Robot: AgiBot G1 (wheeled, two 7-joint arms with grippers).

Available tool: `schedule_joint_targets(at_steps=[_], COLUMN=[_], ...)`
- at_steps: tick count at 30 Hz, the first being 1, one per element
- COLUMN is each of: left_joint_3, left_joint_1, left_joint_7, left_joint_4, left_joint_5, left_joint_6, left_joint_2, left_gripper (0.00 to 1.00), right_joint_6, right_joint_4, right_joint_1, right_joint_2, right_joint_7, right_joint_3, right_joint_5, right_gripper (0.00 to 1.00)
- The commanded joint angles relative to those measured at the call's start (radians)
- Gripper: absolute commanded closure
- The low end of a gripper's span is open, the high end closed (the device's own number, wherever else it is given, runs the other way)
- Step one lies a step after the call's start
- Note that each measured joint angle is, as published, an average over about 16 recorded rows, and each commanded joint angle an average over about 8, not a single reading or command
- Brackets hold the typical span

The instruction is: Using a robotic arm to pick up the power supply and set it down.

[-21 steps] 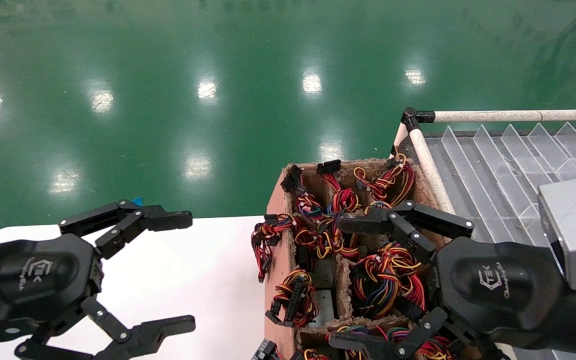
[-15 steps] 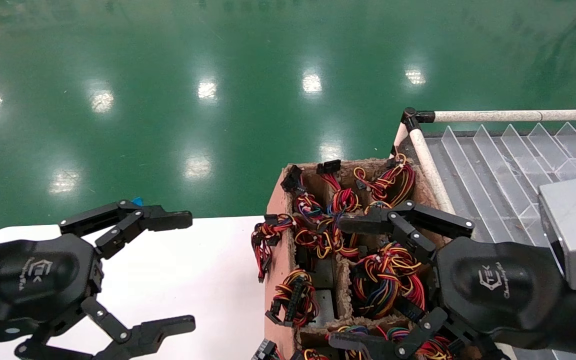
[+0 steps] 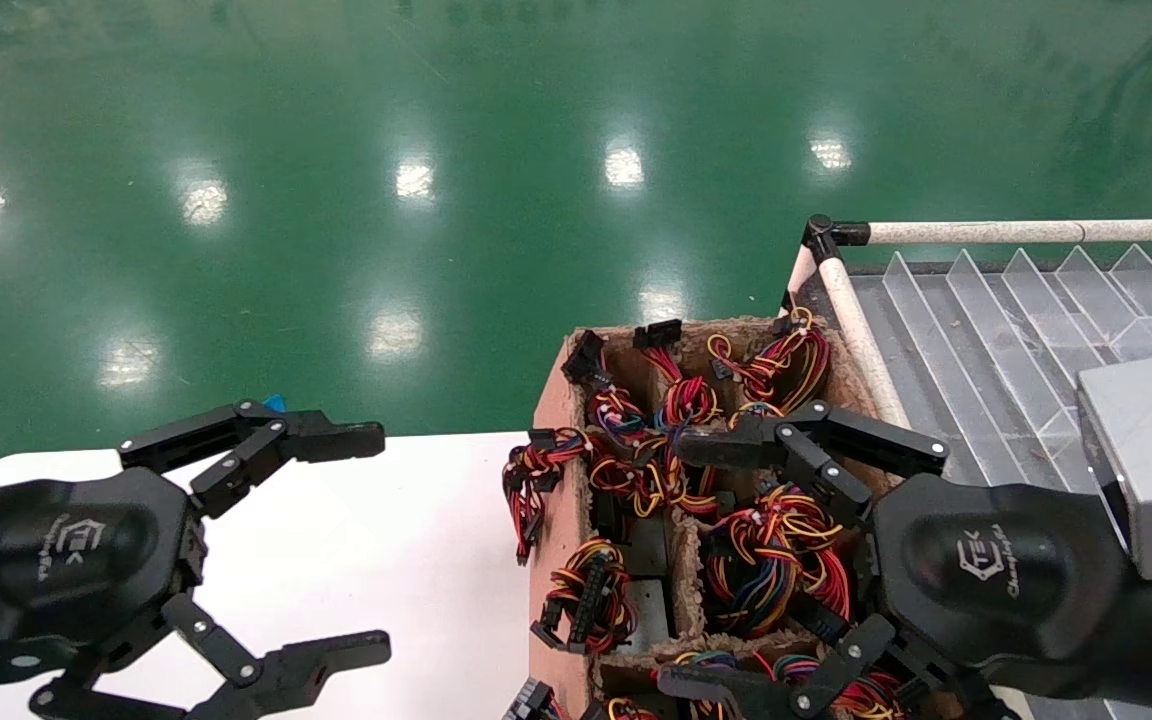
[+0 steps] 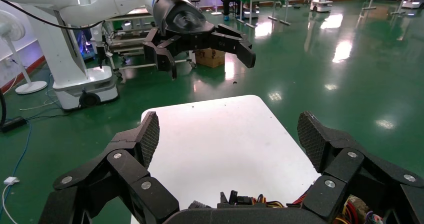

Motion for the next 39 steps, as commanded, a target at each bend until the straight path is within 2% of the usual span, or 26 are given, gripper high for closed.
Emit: schedule_joint_targets(at_steps=[1, 4, 5, 18, 27, 32, 33, 34, 39], left_joint_3=[0.000, 0.000, 0.000, 0.000, 0.000, 0.000, 0.000, 0.000, 0.000], left_joint_1=[0.000, 0.000, 0.000, 0.000, 0.000, 0.000, 0.000, 0.000, 0.000], left_joint_7=[0.000, 0.000, 0.000, 0.000, 0.000, 0.000, 0.000, 0.000, 0.000], left_joint_4=[0.000, 0.000, 0.000, 0.000, 0.000, 0.000, 0.000, 0.000, 0.000], left_joint_5=[0.000, 0.000, 0.000, 0.000, 0.000, 0.000, 0.000, 0.000, 0.000], left_joint_6=[0.000, 0.000, 0.000, 0.000, 0.000, 0.000, 0.000, 0.000, 0.000], left_joint_2=[0.000, 0.000, 0.000, 0.000, 0.000, 0.000, 0.000, 0.000, 0.000], left_gripper=[0.57, 0.95, 1.00, 1.00, 1.00, 1.00, 1.00, 1.00, 1.00], right_joint_6=[0.000, 0.000, 0.000, -0.004, -0.059, -0.076, -0.078, -0.079, -0.081], right_joint_4=[0.000, 0.000, 0.000, 0.001, -0.046, -0.088, -0.092, -0.094, -0.087], right_joint_1=[0.000, 0.000, 0.000, 0.004, 0.078, 0.121, 0.127, 0.132, 0.150], right_joint_2=[0.000, 0.000, 0.000, 0.006, 0.029, 0.023, 0.022, 0.022, 0.021], right_joint_7=[0.000, 0.000, 0.000, -0.006, -0.051, -0.062, -0.062, -0.062, -0.050], right_joint_3=[0.000, 0.000, 0.000, -0.005, -0.069, -0.112, -0.121, -0.131, -0.181], right_joint_5=[0.000, 0.000, 0.000, -0.018, -0.187, -0.236, -0.240, -0.244, -0.259], right_gripper=[0.00, 0.00, 0.00, 0.00, 0.00, 0.00, 0.04, 0.12, 0.75])
